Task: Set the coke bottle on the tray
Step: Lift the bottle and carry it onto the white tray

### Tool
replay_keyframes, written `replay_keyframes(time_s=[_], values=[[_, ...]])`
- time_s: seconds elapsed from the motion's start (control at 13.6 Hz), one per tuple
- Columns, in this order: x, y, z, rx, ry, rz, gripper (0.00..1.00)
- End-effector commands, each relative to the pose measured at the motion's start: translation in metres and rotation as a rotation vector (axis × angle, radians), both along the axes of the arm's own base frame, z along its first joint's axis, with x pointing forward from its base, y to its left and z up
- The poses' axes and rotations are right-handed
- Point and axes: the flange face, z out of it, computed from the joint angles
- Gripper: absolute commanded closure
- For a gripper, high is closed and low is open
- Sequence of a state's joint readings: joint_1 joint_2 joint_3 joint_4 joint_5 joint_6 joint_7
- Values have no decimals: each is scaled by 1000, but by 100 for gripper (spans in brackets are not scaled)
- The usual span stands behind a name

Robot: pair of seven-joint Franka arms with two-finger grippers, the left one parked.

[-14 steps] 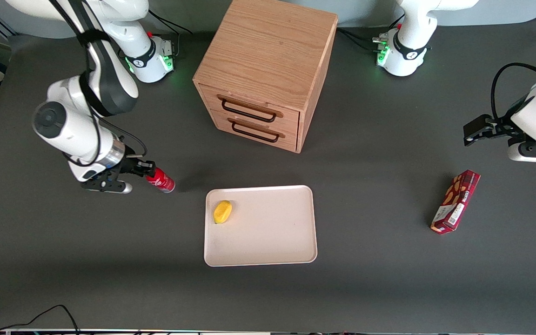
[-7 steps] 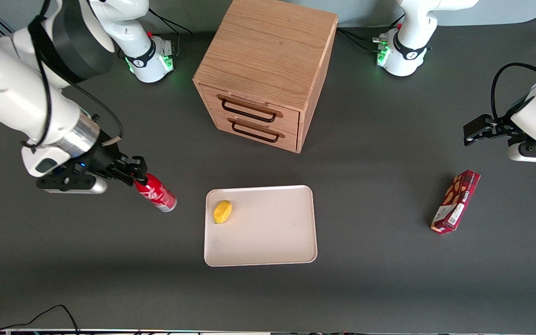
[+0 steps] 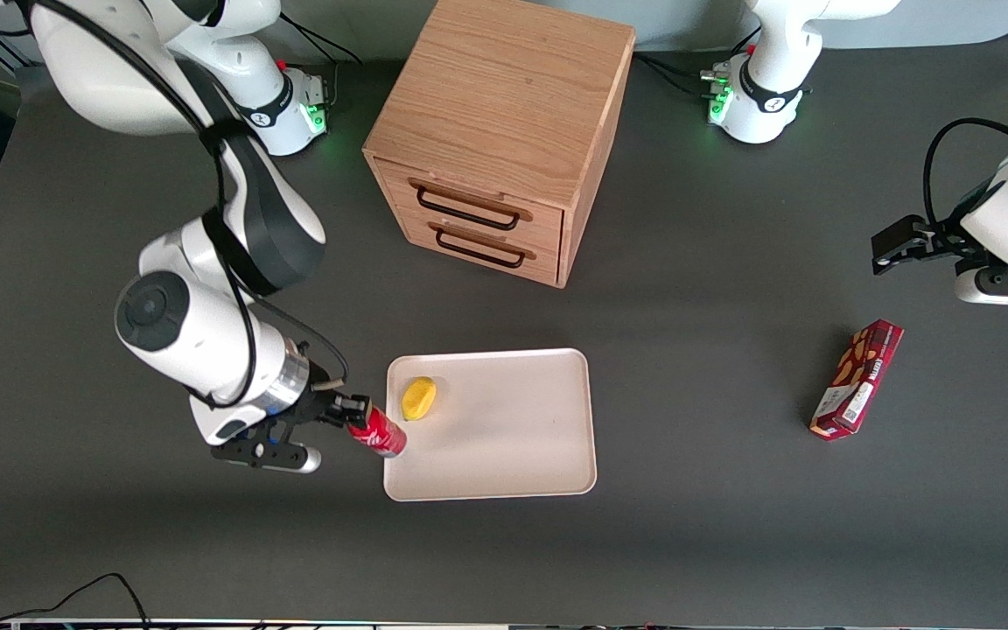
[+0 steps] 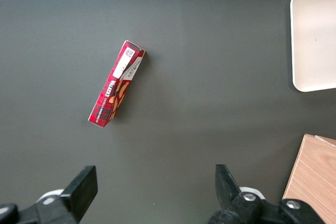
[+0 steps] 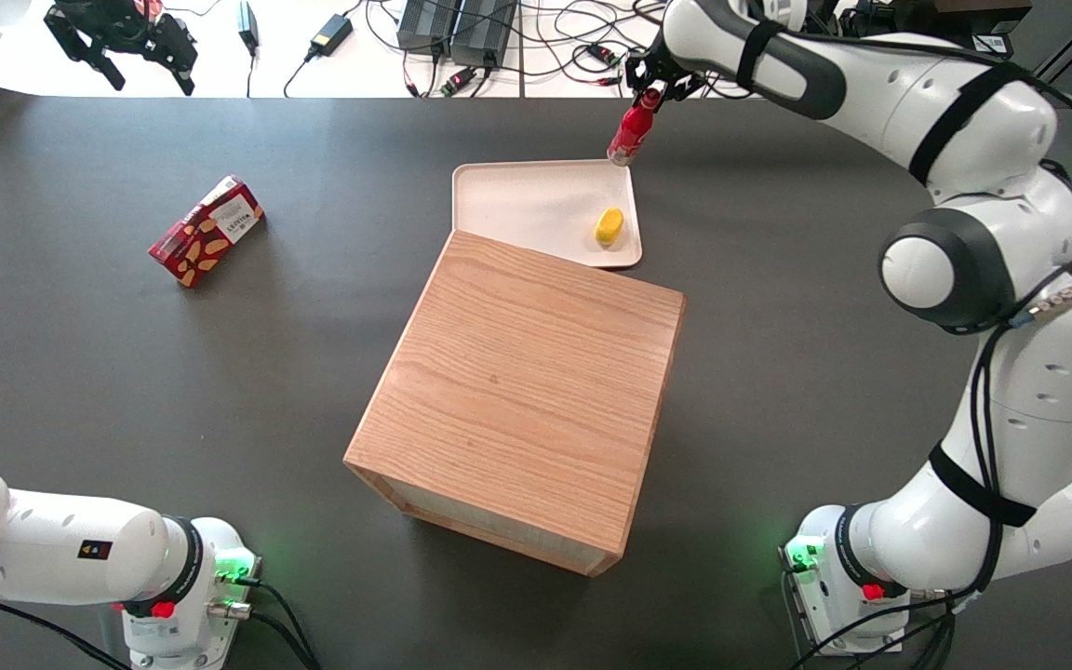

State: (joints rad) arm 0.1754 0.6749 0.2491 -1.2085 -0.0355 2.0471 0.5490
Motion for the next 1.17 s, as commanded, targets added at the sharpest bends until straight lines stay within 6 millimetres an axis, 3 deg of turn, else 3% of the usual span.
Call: replay_keyframes(time_s=[0.0, 0.44, 0.73, 0.88, 0.95, 1.1], values=[[17, 6, -21, 12, -32, -30, 100], [23, 15, -100, 33, -25, -43, 100], [23, 15, -107, 46, -25, -63, 98], [25, 14, -92, 51, -41, -72, 3], [25, 13, -73, 55, -58, -83, 0], [21, 9, -11, 67, -111, -104, 0]])
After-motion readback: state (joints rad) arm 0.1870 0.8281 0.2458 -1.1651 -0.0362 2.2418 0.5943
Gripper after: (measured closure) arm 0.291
